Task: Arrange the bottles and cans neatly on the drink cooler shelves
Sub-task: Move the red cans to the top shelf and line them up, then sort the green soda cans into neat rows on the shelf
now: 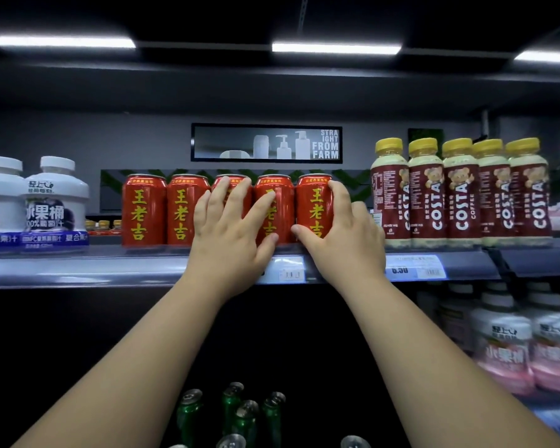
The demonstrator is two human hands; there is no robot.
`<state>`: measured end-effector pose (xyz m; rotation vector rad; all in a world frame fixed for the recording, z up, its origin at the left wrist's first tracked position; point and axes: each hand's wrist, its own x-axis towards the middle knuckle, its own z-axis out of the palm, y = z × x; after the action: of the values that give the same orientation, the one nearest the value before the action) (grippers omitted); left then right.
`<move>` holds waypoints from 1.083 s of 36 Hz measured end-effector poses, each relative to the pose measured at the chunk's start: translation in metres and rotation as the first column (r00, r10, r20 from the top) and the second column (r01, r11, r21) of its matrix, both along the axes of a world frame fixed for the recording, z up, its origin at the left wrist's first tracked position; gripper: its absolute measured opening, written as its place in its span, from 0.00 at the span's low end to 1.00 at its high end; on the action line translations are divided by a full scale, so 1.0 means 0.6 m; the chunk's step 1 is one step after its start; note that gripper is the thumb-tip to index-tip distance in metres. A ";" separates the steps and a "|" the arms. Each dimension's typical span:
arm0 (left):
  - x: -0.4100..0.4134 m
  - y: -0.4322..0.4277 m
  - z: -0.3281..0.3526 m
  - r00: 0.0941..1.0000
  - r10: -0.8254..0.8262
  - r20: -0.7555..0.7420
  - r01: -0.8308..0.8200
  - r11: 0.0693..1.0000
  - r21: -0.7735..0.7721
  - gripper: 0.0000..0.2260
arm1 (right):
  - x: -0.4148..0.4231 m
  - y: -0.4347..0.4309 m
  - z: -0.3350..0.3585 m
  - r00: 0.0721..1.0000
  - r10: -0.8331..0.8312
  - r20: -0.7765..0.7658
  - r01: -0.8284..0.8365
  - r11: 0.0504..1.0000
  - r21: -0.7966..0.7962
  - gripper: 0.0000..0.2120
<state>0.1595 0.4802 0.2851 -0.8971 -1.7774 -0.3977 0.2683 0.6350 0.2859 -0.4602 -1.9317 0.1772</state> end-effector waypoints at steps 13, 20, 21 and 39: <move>0.023 -0.038 -0.122 0.998 -0.001 0.058 0.006 0.996 -0.091 0.31 | 0.027 -0.033 -0.146 0.939 0.331 -0.096 -0.301 0.923 0.240 0.33; 0.034 -0.112 -0.308 0.969 -0.031 0.243 0.060 0.992 -0.111 0.31 | 0.028 -0.094 -0.328 0.807 0.482 0.341 -0.508 0.861 -0.015 0.35; 0.035 -0.123 -0.332 0.946 -0.001 0.324 0.046 0.990 -0.131 0.31 | 0.023 -0.098 -0.345 0.751 0.513 0.416 -0.518 0.848 -0.109 0.35; 0.028 -0.326 -0.543 0.510 0.458 0.728 -0.173 0.884 -0.434 0.21 | -0.102 -0.220 -0.528 0.368 0.688 0.626 -0.456 0.720 -0.523 0.33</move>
<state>0.1761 0.2848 -0.0408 -0.5651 -2.9073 -0.3053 0.2074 0.5029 -0.0310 0.0694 -2.9561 0.8390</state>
